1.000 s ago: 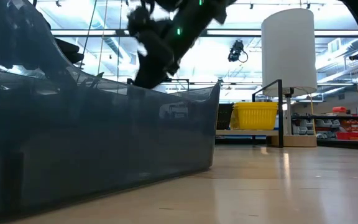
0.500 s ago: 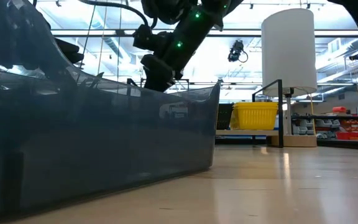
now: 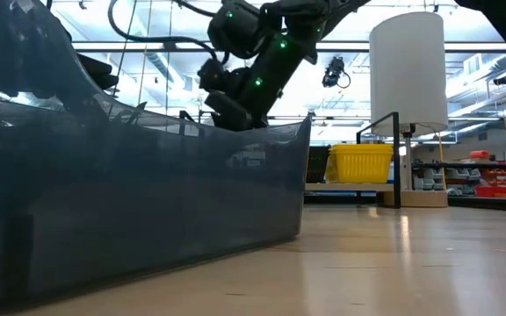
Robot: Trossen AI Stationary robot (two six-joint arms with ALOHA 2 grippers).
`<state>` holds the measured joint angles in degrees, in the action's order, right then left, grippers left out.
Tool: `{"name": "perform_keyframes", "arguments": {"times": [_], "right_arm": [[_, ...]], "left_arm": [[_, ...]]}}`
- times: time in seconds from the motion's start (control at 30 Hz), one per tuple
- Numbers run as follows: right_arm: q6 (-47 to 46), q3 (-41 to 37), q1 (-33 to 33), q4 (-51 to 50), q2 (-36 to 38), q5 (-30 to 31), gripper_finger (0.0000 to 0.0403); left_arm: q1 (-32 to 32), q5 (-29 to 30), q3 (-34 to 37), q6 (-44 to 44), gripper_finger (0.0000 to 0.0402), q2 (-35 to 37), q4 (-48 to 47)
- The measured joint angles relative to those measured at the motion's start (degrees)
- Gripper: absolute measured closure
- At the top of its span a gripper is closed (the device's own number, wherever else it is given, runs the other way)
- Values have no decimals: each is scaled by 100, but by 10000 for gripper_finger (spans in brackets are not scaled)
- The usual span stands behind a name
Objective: Stack baskets on shelf by color
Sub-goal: Adjust the top gray bin
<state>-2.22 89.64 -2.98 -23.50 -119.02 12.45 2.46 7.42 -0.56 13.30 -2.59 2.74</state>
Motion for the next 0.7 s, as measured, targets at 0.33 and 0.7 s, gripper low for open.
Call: {"name": "perform_keyframes", "arguments": {"times": [0.33,0.7], "right_arm": [[-654,188,117,-1398,3,34,279],[-1617,620,120,-3348,11,-15,282]], "left_arm": [[-1,1,1,2,285,0,0],[0,0,1,1,285,0,0]]}}
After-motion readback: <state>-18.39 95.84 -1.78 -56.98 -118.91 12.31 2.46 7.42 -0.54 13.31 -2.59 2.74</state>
